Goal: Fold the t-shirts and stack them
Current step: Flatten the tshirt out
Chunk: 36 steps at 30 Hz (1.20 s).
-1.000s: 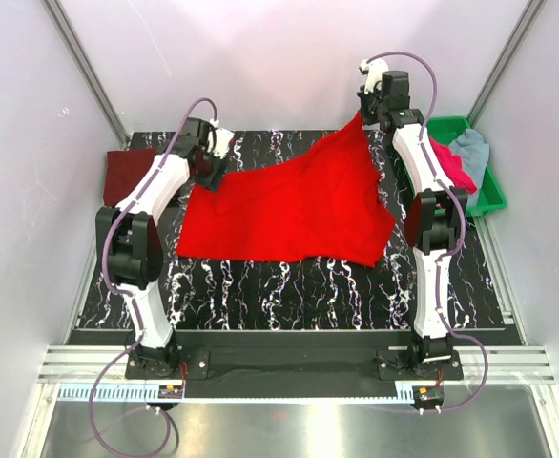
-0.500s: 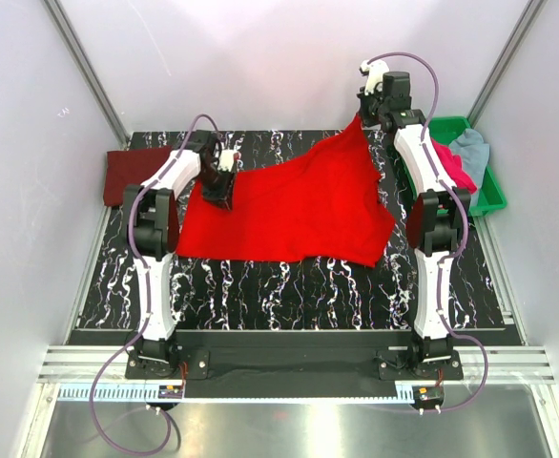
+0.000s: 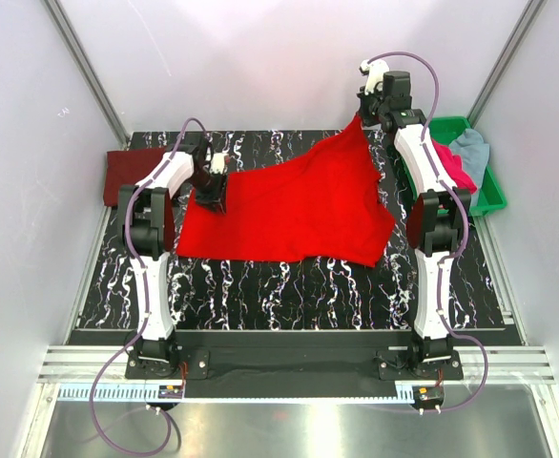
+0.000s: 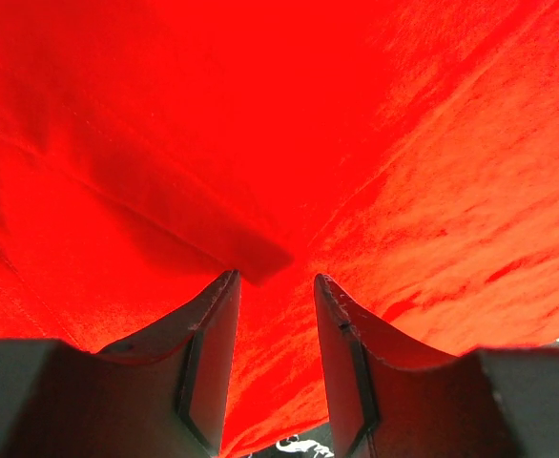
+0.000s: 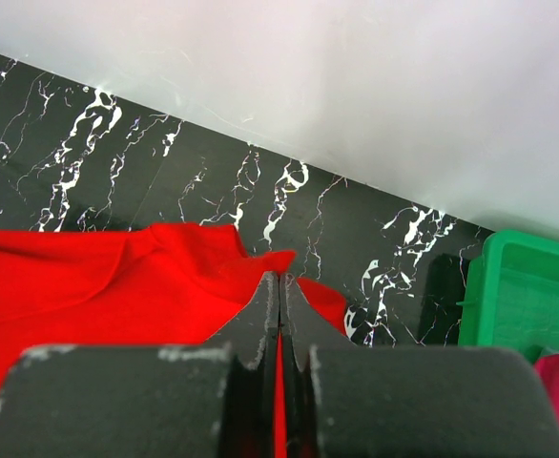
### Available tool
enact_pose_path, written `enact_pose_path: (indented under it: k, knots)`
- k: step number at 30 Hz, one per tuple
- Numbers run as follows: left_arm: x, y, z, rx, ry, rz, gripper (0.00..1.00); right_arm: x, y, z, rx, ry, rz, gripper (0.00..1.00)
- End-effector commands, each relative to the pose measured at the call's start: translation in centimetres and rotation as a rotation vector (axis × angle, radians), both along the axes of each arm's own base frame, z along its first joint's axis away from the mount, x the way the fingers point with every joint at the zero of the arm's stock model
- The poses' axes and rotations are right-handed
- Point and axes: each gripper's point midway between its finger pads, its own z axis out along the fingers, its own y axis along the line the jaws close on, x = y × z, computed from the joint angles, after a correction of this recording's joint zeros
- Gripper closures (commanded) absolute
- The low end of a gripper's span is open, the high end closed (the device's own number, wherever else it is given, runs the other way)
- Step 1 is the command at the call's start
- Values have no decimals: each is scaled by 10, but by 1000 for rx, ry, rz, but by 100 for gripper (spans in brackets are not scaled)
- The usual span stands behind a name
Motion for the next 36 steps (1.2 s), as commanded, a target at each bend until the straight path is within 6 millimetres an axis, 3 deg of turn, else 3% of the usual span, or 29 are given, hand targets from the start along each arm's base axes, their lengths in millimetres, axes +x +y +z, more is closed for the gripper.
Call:
enact_pose_path:
  k: [1,8,15,21,25,27,31,33,34,36]
  knots:
    - [9,5,23,5,-70,24,58,-6,2,51,32,-90,14,100]
    - [14,8,14,15,-61,28,60,-8,1,48,25,-82,15,100]
    - [12,5,13,1,-53,24,74,-6,-1,48,23,-84,9,100]
    - [8,6,10,5,-42,32,78,-7,1,51,27,-88,11,100]
    - [7,7,7,23,-40,31,100,-8,0,51,25,-87,10,100]
    - [9,8,9,26,-48,31,100,-10,0,54,23,-91,13,100]
    - [10,10,24,30,-77,22,100,-13,-3,60,11,-98,10,100]
    - [16,12,49,30,-136,16,100,-17,-9,71,-12,-118,-6,100]
    - [21,14,73,28,-192,15,100,-19,-15,76,-20,-126,-17,100]
    - [24,19,99,39,-249,1,100,-25,-27,103,-40,-181,-59,100]
